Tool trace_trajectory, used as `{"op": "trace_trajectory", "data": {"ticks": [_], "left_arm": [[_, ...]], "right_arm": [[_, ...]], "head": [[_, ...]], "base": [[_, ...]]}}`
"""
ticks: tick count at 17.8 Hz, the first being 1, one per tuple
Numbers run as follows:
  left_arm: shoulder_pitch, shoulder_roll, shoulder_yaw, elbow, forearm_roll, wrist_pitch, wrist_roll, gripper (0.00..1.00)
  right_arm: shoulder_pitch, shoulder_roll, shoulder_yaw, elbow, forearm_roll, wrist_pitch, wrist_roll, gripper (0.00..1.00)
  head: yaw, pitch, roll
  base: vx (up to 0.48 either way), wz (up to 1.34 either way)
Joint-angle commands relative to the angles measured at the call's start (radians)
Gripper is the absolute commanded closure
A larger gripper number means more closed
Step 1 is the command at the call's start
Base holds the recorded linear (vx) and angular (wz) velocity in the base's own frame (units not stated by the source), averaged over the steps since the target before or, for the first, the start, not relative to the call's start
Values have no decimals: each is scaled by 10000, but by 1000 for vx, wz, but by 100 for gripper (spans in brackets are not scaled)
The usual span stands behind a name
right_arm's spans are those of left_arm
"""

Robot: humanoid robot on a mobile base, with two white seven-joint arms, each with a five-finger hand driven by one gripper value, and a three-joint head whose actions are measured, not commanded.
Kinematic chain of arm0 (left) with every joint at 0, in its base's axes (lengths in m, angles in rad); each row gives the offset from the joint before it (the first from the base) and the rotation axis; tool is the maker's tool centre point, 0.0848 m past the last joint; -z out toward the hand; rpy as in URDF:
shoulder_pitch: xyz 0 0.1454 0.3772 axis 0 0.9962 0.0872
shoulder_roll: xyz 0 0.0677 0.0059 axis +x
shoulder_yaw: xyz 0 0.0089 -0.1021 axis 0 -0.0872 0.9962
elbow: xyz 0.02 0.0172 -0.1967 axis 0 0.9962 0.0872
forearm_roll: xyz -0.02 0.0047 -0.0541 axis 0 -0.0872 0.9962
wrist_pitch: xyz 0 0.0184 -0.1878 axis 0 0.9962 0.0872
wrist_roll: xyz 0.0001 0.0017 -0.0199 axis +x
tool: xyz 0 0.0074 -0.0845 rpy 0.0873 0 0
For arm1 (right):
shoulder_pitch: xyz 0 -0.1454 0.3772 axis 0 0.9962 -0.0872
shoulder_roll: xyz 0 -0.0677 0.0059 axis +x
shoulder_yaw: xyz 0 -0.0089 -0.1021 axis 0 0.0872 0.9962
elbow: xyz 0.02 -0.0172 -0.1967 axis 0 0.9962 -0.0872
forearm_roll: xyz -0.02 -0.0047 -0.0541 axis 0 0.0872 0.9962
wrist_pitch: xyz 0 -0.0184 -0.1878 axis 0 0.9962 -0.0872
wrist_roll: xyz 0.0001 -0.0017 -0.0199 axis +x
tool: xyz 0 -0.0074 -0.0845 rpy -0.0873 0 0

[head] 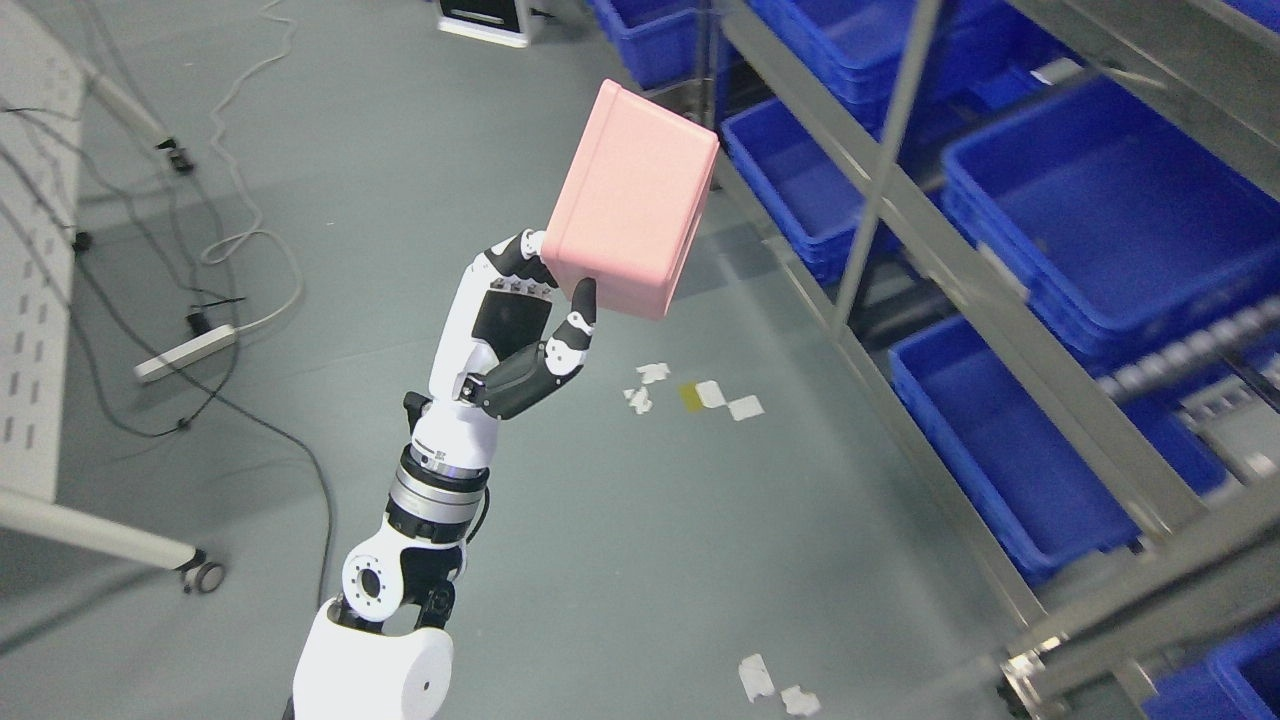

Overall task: Place storage box into left shelf container
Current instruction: 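Hold the pink box aloft in the left hand while turning toward the rack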

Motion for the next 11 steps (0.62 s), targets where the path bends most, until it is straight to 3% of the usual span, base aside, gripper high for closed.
{"op": "trace_trajectory", "data": {"ticks": [1,11], "left_arm": [[307,151,30,-454,12,-81,7,98],[644,151,61,-454,27,-189,-8,98]], "right_arm": [[92,-175,-46,-174,15,-8,19,0],[92,-175,-46,-174,15,-8,19,0]], "head": [[0,0,0],[0,1,0]], "base": [[361,857],[439,463]]}}
